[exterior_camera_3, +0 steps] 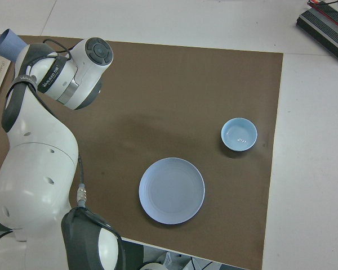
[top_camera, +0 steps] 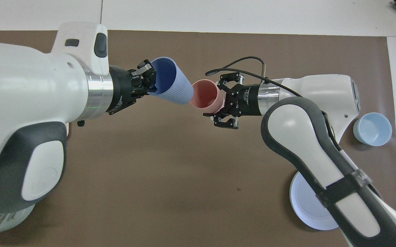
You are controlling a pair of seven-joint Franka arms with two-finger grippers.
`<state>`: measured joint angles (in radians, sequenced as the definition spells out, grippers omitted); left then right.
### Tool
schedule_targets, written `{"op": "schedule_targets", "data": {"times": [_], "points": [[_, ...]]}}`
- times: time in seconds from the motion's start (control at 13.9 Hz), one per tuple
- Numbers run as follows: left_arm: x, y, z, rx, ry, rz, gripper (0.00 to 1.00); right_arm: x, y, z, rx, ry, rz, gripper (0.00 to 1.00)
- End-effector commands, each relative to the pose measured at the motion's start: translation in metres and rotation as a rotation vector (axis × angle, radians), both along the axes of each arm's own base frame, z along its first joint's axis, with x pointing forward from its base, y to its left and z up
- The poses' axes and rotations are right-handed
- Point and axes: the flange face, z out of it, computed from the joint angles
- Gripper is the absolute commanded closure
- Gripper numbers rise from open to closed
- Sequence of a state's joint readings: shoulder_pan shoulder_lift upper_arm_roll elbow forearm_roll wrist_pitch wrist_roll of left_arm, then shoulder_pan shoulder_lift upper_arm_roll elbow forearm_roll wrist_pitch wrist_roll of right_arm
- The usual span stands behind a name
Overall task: Place cup on tray
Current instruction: 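Grasp the blue cup with the left gripper and pull it from the pink cup, then carry the blue cup to the tray while the right gripper withdraws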
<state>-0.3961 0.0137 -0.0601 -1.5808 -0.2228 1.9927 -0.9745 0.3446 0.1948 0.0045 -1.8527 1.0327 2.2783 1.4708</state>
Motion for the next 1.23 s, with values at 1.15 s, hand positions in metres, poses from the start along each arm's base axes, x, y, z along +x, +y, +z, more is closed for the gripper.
{"op": "schedule_targets", "data": {"times": [1.15], "points": [[0.089, 0.449, -0.246, 0.325, -0.109, -0.402, 1.0, 0.016, -0.295, -0.133, 0.223, -0.106, 0.072, 1.0]]}}
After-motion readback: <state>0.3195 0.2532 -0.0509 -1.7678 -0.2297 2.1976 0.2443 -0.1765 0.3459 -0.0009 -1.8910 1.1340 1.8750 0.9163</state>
